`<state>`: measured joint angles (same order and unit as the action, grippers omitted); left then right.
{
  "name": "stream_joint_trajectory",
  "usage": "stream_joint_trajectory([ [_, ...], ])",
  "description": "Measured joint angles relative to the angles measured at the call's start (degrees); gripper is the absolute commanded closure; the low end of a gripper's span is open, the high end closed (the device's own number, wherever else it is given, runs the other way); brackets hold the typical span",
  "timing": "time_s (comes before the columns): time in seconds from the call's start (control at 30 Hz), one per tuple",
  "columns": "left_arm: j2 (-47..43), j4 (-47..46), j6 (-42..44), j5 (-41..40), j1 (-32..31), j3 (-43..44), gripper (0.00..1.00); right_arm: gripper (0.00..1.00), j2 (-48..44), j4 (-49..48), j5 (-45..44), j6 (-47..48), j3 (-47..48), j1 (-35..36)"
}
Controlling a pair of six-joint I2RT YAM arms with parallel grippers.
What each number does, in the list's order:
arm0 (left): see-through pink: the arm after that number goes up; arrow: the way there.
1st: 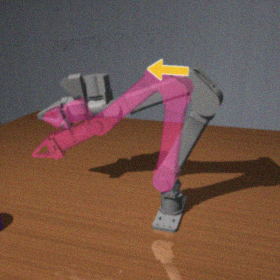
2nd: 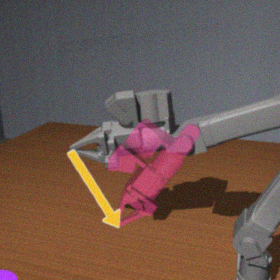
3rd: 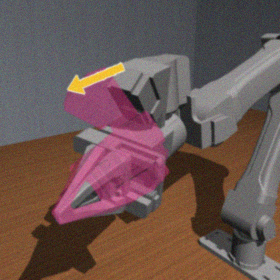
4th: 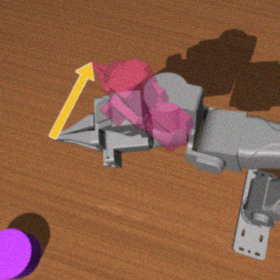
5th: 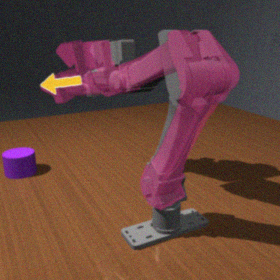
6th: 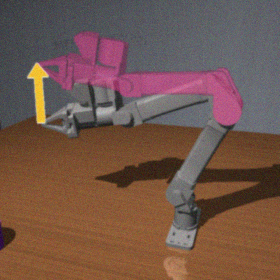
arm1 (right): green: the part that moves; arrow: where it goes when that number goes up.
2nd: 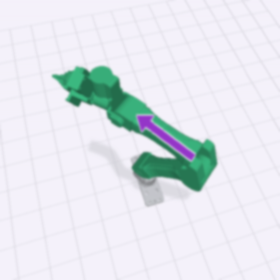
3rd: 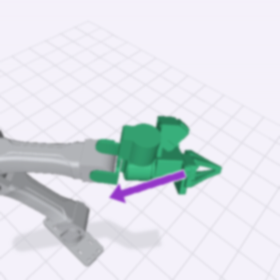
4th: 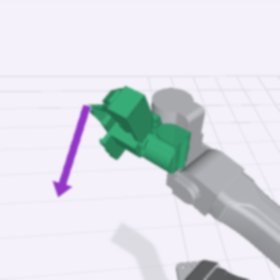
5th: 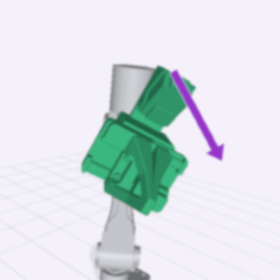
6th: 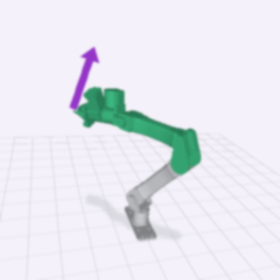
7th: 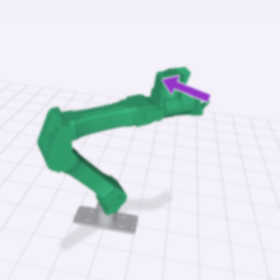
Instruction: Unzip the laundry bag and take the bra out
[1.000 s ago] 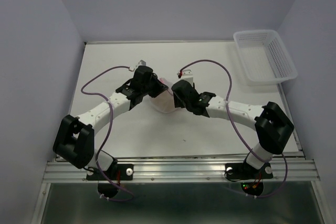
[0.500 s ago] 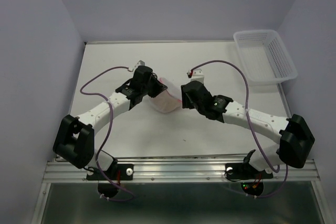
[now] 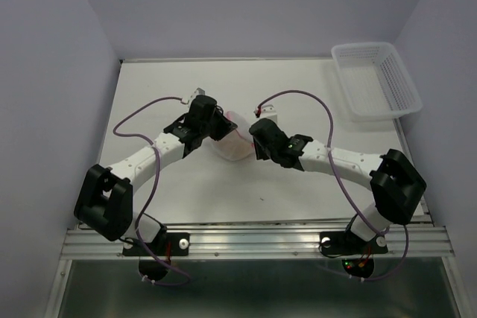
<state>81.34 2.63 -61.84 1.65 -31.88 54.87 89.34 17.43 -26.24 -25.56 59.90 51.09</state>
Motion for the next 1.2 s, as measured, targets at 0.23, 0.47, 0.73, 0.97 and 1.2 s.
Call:
stream_joint_trajectory([
  [0.23,-1.4,0.26,-0.2,-0.24,-0.04,-0.9,1.0,0.64,3.04,-2.1,2.51,1.31,2.75,0.0],
  [0.47,-1.75,-0.24,-0.85,-0.68,-0.02,-1.79,1.0,0.72,4.87,-2.62,4.17,0.52,4.17,0.0],
  [0.73,-2.27,-0.72,-1.51,-0.74,0.0,-2.25,1.0,0.87,5.09,-2.45,-0.81,-4.31,4.5,0.13],
  [0.97,-2.36,-1.22,-1.66,-0.68,0.04,-2.89,1.0,0.99,5.25,-2.27,-2.89,-5.31,4.66,0.31],
  [1.2,-2.47,-1.18,-1.64,-0.9,0.04,-2.89,1.0,0.99,6.38,-1.77,-2.93,-5.31,5.03,0.31],
])
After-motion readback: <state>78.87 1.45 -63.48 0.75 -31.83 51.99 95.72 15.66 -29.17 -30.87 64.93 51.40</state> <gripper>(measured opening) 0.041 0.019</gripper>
